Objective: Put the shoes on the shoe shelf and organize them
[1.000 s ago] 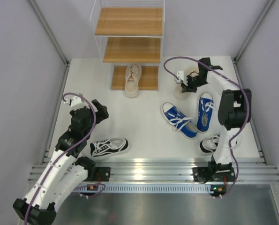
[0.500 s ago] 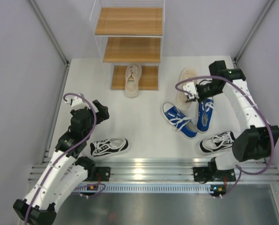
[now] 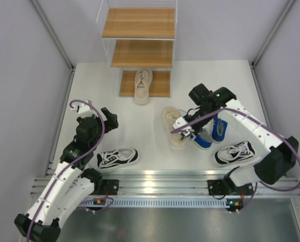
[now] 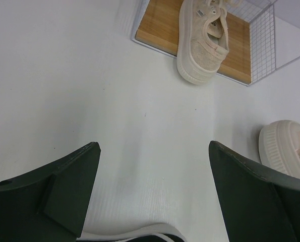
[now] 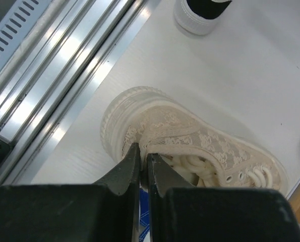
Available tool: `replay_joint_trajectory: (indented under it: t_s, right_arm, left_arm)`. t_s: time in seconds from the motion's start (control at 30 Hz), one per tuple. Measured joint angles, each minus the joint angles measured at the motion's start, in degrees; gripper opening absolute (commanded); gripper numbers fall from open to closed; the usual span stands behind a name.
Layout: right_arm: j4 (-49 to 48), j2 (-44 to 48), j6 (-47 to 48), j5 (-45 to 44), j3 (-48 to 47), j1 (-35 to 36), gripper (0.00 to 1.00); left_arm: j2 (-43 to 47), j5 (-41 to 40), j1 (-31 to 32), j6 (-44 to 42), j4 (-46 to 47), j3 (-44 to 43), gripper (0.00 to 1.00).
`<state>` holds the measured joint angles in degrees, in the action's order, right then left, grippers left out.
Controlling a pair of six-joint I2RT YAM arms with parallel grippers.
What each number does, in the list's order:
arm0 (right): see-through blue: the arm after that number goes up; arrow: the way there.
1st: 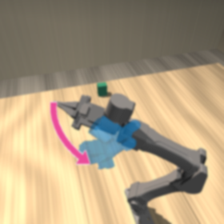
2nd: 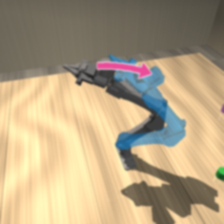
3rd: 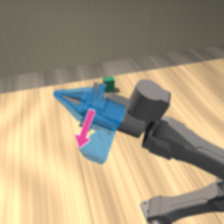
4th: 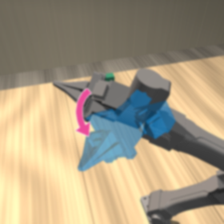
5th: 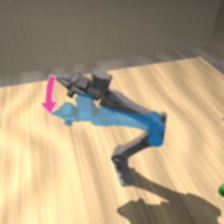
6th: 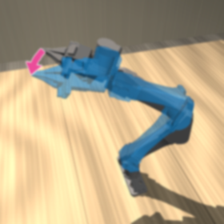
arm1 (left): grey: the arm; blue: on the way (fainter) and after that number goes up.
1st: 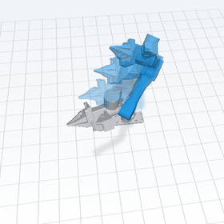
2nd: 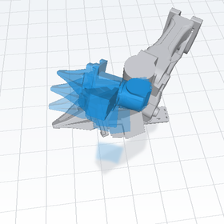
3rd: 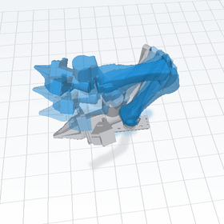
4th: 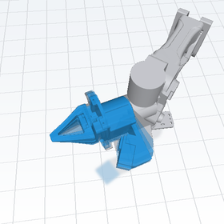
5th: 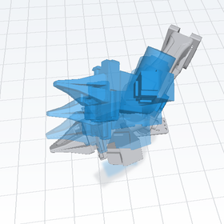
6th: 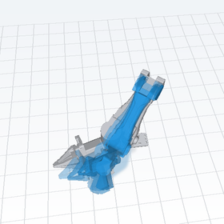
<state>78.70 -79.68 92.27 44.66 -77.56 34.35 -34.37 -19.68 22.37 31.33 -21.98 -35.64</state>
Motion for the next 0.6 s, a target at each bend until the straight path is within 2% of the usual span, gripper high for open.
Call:
replay_joint_trajectory:
  t_s: [0.13, 0.37, 0.6]
  right_arm:
    - [-1.64, -7.41, -2.27, -0.11, -5.38, 1.77, 0.0]
    - [-9.99, -20.7, -5.14, -3.3, -15.13, 1.88, 0.0]
    - [-17.68, -29.24, -8.31, -8.26, -23.8, 1.86, 0.0]
  left_arm:
    - [1.68, 0.57, 0.0, 0.07, 0.55, 1.09, 0.94]
    - [6.14, 0.5, -0.02, 0.96, 0.52, 2.23, 0.94]
    - [8.02, 0.28, 0.0, 2.01, 0.39, 3.15, 0.94]
